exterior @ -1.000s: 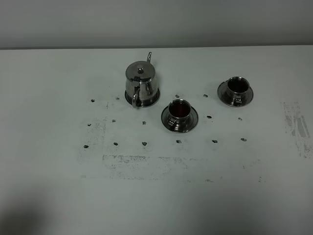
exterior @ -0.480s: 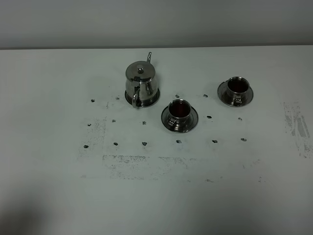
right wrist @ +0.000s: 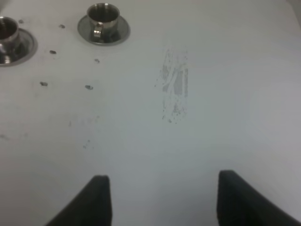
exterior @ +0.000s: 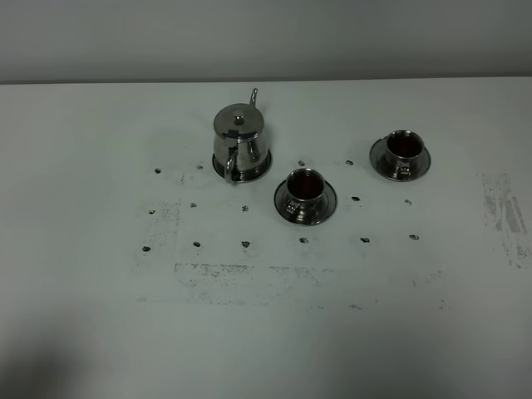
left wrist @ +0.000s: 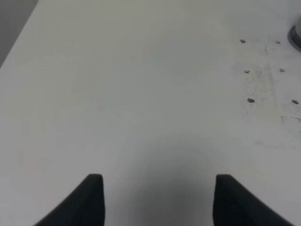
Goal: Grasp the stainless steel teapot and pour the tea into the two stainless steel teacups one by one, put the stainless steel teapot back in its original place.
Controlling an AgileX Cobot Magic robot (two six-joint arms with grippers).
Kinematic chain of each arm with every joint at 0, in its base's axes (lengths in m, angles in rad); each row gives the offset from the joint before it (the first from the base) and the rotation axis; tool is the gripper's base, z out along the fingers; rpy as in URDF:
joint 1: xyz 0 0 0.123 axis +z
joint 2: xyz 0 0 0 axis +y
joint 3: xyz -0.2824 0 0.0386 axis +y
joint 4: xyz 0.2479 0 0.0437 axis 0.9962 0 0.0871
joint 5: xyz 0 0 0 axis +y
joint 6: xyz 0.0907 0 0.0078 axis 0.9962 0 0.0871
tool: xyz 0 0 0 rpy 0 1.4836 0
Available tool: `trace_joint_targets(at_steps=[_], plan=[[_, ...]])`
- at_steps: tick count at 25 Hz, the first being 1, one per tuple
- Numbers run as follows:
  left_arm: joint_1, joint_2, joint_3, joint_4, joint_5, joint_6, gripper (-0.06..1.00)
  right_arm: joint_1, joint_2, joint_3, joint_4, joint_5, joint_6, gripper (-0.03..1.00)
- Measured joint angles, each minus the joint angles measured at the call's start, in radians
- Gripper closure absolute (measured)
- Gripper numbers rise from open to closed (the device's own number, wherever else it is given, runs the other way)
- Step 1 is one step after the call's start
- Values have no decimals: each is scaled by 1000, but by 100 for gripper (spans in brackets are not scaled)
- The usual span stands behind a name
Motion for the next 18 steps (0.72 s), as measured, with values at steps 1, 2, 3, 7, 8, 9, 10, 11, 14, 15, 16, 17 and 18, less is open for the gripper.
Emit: trace_joint_targets(at_steps=[1, 2, 3, 7, 8, 9, 10, 11, 14, 15, 16, 17, 18], plan=[[0, 0, 0, -6, 0, 0, 45, 0, 0, 0, 0, 0, 0, 46], [0, 0, 0, -9, 0, 0, 45, 0, 0, 0, 0, 0, 0, 46], [0, 0, 0, -12, 0, 0, 45, 0, 0, 0, 0, 0, 0, 46], [0, 0, 0, -13, 0, 1, 45, 0, 0, 0, 0, 0, 0, 46], [0, 0, 0, -13, 0, 1, 45, 0, 0, 0, 0, 0, 0, 46], [0, 0, 0, -13, 0, 1, 45, 0, 0, 0, 0, 0, 0, 46], [0, -1, 0, -13, 0, 1, 45, 0, 0, 0, 0, 0, 0, 46], [0, -1, 0, -14, 0, 1, 45, 0, 0, 0, 0, 0, 0, 46], [0, -1, 0, -14, 0, 1, 45, 0, 0, 0, 0, 0, 0, 46], [0, -1, 0, -15, 0, 1, 45, 0, 0, 0, 0, 0, 0, 46], [0, -1, 0, -15, 0, 1, 45, 0, 0, 0, 0, 0, 0, 46], [0, -1, 0, -15, 0, 1, 45, 0, 0, 0, 0, 0, 0, 46], [0, -1, 0, -15, 0, 1, 45, 0, 0, 0, 0, 0, 0, 46]])
